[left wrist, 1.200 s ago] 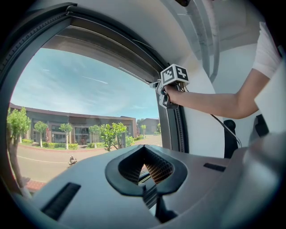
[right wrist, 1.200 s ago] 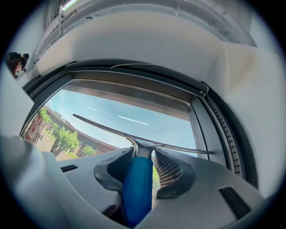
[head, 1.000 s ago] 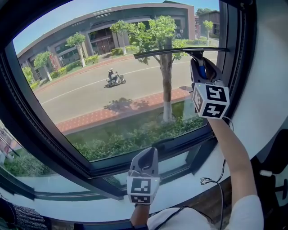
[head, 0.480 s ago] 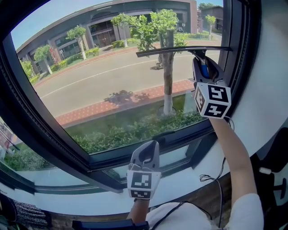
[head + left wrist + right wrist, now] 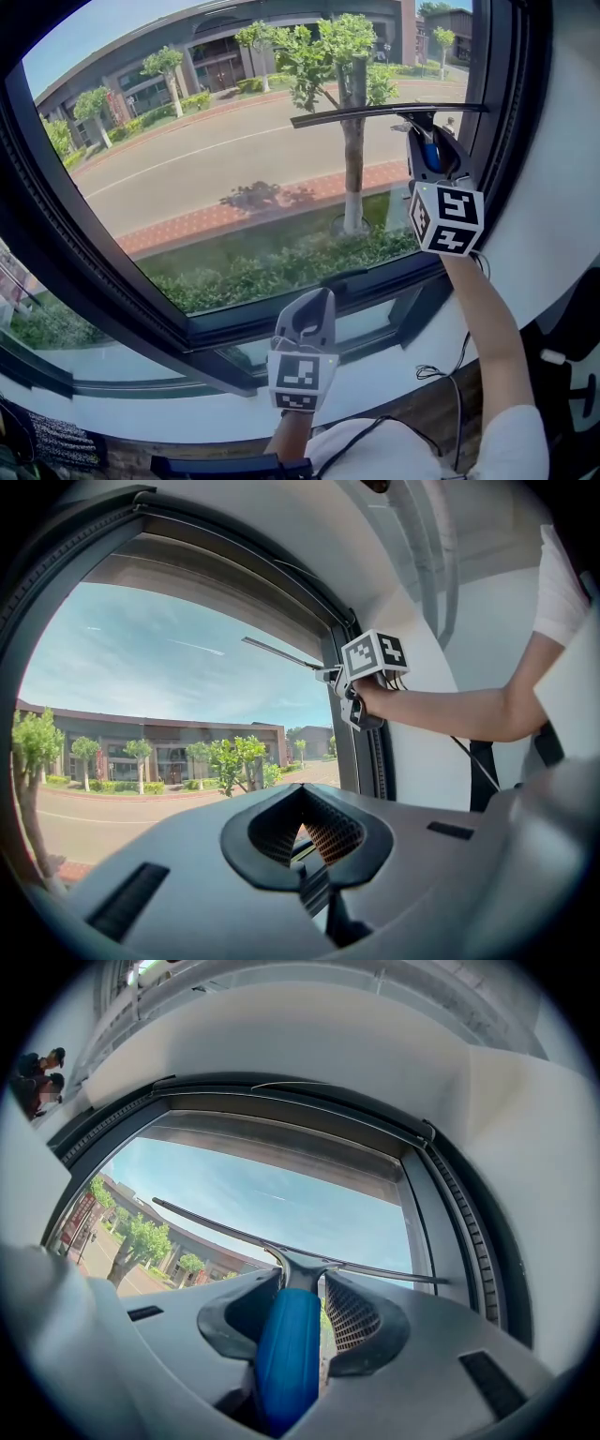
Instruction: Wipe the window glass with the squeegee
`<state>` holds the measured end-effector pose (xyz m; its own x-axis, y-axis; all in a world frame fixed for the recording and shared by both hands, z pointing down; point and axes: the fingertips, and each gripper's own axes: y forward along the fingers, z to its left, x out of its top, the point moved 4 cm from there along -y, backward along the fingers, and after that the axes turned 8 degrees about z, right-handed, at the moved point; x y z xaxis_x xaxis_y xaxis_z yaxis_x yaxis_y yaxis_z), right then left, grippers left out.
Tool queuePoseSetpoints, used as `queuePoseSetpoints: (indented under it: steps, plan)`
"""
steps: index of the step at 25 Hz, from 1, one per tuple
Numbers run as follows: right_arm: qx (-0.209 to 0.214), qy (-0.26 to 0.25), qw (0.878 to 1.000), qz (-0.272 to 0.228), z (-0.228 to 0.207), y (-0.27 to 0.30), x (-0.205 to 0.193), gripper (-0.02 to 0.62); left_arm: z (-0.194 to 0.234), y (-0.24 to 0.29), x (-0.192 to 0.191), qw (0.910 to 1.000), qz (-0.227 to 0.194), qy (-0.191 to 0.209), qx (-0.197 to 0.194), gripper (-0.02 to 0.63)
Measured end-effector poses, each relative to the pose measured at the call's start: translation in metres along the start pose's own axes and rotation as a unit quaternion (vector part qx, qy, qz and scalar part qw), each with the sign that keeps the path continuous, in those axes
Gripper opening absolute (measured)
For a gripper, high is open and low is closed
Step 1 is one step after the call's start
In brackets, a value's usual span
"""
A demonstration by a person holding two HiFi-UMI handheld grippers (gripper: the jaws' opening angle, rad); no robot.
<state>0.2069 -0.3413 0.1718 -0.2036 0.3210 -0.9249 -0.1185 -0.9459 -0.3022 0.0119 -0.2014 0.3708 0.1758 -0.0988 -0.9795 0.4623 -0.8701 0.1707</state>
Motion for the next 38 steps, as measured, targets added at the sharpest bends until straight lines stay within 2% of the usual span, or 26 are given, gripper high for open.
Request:
queuePoseSetpoints:
  steps: [38]
  plan:
    - [0.007,0.001,0.998,0.060,0.022,-0.030,-0.088,0.149,-0.002,0.003,-0.011,0.9998,0.017,-0.006,-0.007,0.002]
